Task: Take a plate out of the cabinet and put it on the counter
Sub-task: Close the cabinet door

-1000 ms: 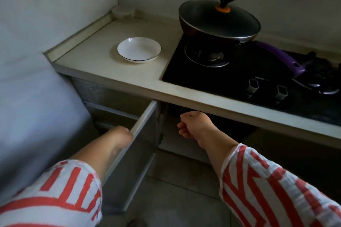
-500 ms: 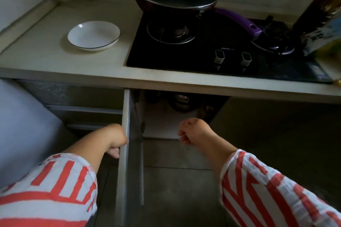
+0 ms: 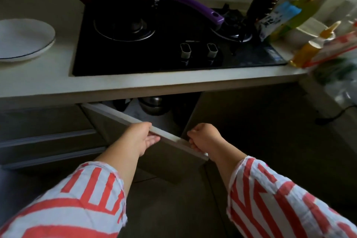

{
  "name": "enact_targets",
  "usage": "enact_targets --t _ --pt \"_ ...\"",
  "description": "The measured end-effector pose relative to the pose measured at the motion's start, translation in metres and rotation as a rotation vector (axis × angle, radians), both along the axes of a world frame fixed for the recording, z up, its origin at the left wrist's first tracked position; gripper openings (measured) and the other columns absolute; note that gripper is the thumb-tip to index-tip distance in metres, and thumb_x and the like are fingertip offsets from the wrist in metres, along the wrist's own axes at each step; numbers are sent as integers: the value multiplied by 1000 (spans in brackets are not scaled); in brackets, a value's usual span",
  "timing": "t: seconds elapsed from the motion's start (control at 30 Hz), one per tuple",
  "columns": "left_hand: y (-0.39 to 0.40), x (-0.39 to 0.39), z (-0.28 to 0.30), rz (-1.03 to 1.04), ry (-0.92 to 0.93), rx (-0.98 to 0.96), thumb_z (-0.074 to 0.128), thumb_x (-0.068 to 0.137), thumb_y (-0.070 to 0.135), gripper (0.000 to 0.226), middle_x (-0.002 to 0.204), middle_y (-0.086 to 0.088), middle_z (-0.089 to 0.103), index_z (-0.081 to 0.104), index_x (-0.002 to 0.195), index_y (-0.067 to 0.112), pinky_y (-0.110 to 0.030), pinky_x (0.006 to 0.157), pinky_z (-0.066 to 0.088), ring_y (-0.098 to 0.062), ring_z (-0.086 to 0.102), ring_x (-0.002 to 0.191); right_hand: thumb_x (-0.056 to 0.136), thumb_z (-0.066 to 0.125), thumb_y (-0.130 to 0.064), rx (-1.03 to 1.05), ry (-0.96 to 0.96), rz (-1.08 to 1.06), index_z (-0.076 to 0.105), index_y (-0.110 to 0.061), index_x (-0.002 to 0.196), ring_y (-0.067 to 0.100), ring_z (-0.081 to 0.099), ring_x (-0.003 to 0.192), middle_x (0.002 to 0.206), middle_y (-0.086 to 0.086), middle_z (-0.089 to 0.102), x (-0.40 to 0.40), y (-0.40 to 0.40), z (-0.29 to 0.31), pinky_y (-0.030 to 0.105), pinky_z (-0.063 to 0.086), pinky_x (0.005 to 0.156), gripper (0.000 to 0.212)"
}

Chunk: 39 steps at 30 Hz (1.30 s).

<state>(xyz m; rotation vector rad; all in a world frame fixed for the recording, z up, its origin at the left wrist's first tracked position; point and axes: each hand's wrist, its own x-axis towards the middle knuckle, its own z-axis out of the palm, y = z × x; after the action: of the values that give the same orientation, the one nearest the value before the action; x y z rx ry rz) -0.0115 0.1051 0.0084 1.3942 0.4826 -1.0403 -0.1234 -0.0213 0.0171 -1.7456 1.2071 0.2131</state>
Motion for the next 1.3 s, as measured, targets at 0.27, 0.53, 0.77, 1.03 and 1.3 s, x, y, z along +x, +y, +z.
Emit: enact_targets --t 0.27,0.53,0.77,1.03,1.3 --pt "-34 31 -7 3 10 -86 43 88 -3 46 130 -26 53 43 133 5 -35 76 56 -34 63 109 87 53 -25 -167 170 191 69 -4 101 30 66 95 110 18 70 20 -34 -12 37 53 85 30" --pt "-61 48 -7 120 -38 -137 36 86 -9 43 102 -19 55 44 125 7 -38 87 52 -30 62 99 92 43 -17 -360 195 407 64 -10 117 31 62 102 115 13 66 58 -79 -19 38 51 85 34" --pt "-82 55 0 281 -1 -197 35 87 -10 38 113 -23 55 45 120 5 -41 99 48 -32 58 112 90 49 -10 -472 164 544 46 -28 137 29 46 127 137 7 52 73 -103 -26 42 43 104 51" --pt "-80 54 1 278 -58 -182 35 85 -9 59 133 -21 49 36 140 12 -45 100 46 -33 57 118 88 50 -5 -454 167 630 29 -26 148 29 36 137 149 7 37 79 -107 -23 42 37 112 67" --pt "-35 51 34 42 -196 17 41 92 2 45 115 -14 61 41 136 9 -41 95 50 -27 61 102 93 49 -20 -295 223 756 51 -15 134 26 59 110 126 10 59 94 -86 10 32 49 89 42"
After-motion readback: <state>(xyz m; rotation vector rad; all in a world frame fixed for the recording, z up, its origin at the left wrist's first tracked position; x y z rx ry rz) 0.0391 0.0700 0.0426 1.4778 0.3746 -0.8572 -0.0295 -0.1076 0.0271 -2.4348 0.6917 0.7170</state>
